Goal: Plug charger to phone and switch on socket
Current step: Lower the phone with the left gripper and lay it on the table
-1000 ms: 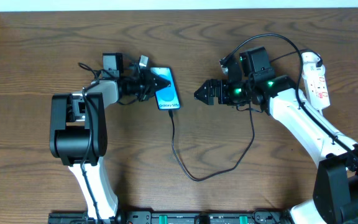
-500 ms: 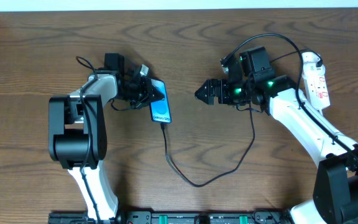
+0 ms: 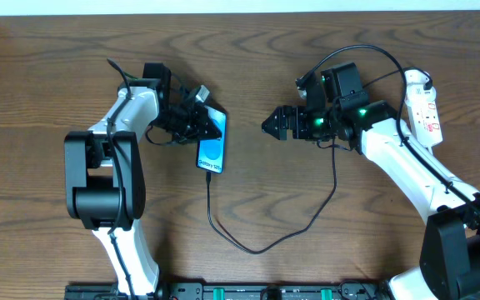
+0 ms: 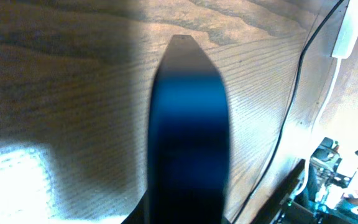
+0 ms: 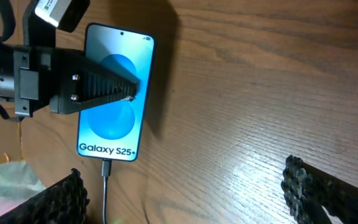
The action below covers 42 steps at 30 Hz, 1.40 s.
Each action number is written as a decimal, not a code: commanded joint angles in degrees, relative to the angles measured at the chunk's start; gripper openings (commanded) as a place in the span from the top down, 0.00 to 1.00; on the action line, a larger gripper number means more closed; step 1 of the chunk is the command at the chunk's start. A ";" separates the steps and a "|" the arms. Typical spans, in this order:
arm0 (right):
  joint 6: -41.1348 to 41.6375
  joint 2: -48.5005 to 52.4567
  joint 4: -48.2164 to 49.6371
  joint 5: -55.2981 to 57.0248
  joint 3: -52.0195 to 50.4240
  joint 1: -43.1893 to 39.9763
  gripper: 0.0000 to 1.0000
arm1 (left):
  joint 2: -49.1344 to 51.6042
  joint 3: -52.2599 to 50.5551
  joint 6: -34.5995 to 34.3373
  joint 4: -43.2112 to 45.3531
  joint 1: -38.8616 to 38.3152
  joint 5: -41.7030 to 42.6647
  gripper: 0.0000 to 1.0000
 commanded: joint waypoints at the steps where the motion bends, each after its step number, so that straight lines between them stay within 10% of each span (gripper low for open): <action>1: -0.74 0.11 -0.07 1.14 0.74 0.31 0.01 | -1.90 1.38 2.43 0.81 -0.28 1.38 0.93; 42: -0.74 0.11 -0.02 1.55 0.74 1.31 0.01 | 2.51 0.50 -13.09 8.55 -0.33 0.50 0.87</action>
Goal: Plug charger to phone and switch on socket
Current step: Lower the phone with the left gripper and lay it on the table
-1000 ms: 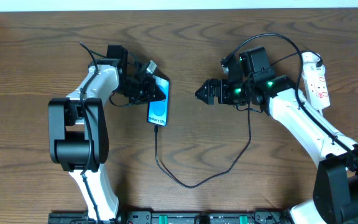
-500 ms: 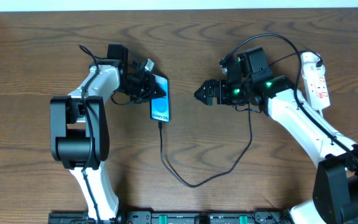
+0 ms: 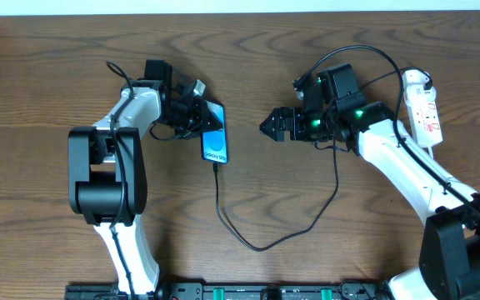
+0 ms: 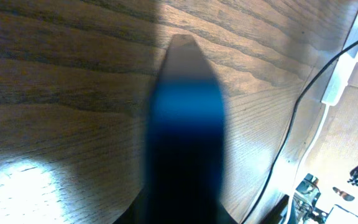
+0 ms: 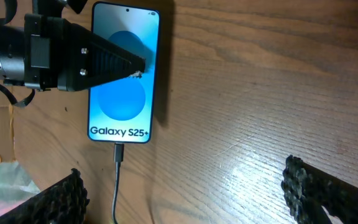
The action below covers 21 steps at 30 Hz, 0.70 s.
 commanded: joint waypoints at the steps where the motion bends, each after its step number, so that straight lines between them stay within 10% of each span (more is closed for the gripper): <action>1: -0.74 0.11 -0.04 0.07 0.74 0.17 0.01 | 0.55 0.48 -0.35 -0.15 -0.24 0.92 0.87; 21: -0.76 0.11 -1.14 0.07 0.72 0.17 0.01 | 0.55 0.26 -0.35 -0.90 -4.94 -6.21 0.84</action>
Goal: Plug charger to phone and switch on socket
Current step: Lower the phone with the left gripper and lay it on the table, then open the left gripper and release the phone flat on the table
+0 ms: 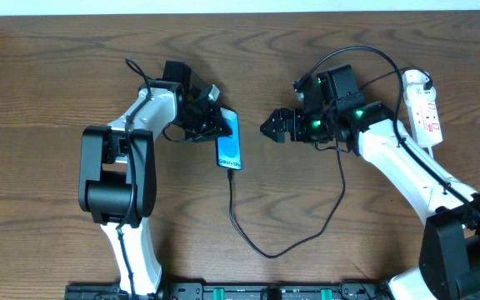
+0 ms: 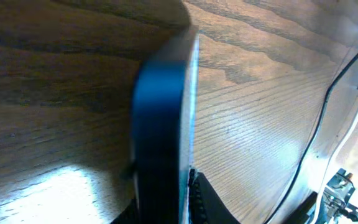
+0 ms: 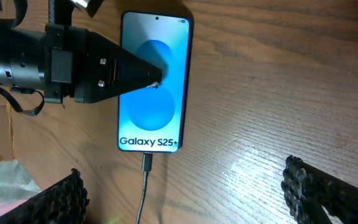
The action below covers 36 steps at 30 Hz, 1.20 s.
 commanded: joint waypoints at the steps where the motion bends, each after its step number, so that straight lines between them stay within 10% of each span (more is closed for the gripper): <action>1: -0.74 0.11 -0.20 0.07 0.74 0.17 0.01 | 0.52 0.26 -0.35 -0.59 0.00 -1.14 0.79; 36: -0.76 0.11 -0.22 0.07 0.74 0.15 0.01 | 0.52 0.26 -0.31 -3.80 0.02 -22.84 0.66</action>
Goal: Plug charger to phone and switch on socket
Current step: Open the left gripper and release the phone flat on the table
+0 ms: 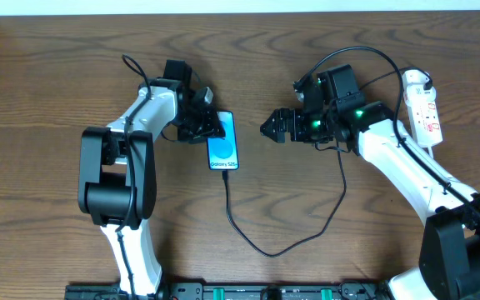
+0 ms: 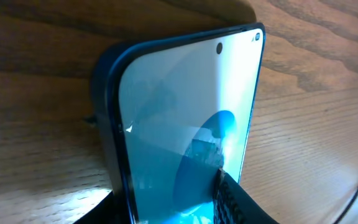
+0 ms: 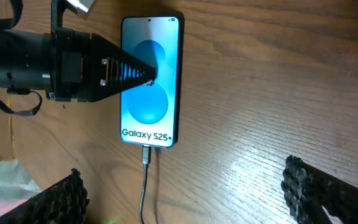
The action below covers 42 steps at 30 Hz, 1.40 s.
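A phone with a lit blue screen lies left of the table's middle. My left gripper is shut on its upper part. In the left wrist view the screen fills the frame between my fingers. A black charger cable is plugged into the phone's bottom edge and loops right toward the white socket strip. My right gripper hangs open and empty to the right of the phone, fingertips wide apart.
The cable's loop lies on the wood between the two arms, near the front. The socket strip rests at the far right edge behind my right arm. A rail with connectors runs along the front edge.
The phone, still in my left gripper, sits slightly further left and is turned so that its screen faces the left wrist camera instead of its edge. The right arm has not moved.
My left gripper held the plugged-in phone throughout. The phone was first further left and tilted, then further right in two steps, and now a little back to the left with its screen up. My right gripper stayed open beside it.
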Each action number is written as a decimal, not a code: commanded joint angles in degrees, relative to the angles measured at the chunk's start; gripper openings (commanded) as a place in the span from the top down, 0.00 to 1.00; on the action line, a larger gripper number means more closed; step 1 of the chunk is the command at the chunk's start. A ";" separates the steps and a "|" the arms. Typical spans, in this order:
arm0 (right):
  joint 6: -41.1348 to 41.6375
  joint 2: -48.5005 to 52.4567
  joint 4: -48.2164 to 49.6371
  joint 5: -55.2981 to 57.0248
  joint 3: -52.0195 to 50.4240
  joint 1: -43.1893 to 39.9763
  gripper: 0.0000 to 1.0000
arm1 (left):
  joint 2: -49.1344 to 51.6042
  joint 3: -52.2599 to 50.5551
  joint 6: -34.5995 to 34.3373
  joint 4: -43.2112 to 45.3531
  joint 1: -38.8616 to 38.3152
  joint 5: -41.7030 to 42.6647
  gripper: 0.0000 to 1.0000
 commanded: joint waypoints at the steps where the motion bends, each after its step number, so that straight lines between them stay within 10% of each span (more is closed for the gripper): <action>1: -0.76 0.11 -0.07 0.04 0.74 0.15 0.01 | 1.01 -0.52 0.13 -0.66 0.26 -10.10 0.66; 31: -0.79 0.11 -0.33 0.07 0.74 0.17 0.01 | 0.04 1.81 0.13 -4.44 0.26 -14.53 0.41; 42: -0.79 0.11 -0.70 1.60 0.74 0.17 0.01 | -19.67 7.69 -0.63 -9.94 0.26 -14.49 0.41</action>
